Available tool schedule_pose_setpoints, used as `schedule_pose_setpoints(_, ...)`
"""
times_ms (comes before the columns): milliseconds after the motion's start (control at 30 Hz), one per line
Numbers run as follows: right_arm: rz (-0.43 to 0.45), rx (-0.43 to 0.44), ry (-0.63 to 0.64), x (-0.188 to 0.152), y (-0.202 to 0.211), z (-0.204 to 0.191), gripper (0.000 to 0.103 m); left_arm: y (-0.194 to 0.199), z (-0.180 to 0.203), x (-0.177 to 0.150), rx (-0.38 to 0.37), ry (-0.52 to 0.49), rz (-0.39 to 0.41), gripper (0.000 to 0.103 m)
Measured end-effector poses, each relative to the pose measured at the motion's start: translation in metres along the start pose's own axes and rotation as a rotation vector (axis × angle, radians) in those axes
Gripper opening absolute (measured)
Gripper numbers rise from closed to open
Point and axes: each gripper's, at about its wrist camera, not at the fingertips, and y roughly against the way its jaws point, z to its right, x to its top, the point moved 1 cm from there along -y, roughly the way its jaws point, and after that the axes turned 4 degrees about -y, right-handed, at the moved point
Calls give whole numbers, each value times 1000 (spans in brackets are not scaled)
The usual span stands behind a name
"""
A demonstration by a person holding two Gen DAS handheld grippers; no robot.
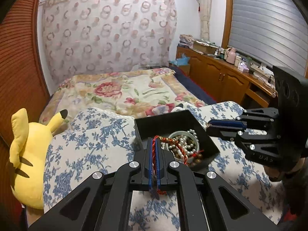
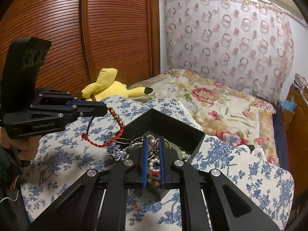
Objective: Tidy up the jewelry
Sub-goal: 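Lower the red string bracelet and ring into the box and open both tools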
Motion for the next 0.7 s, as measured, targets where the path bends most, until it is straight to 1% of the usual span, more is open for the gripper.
schedule_pose_setpoints(233, -7, 35, -49, -3, -19, 10, 13, -17, -7, 16, 1, 4, 5, 2)
schedule_pose_setpoints(367, -3, 53, -31, -7, -24, 7, 13, -28, -8, 22, -2, 5, 1, 2)
schedule_pose_setpoints(433, -3, 32, -10, -8, -24, 5, 14, -32, -7, 25, -6, 4, -1, 2)
schedule_pose_setpoints(533, -6, 28, -25, -9, -22, 10, 20, -37, -5, 28, -9, 1, -2, 2)
schedule_pose_setpoints(600, -2, 13, -23, -8, -18, 13, 20, -37, -3, 29, -6, 1, -1, 2)
schedule_pose_setpoints(700, -3, -1, -34, -7, -8, 15, 20, -37, -4, 30, -15, 8, -4, 8)
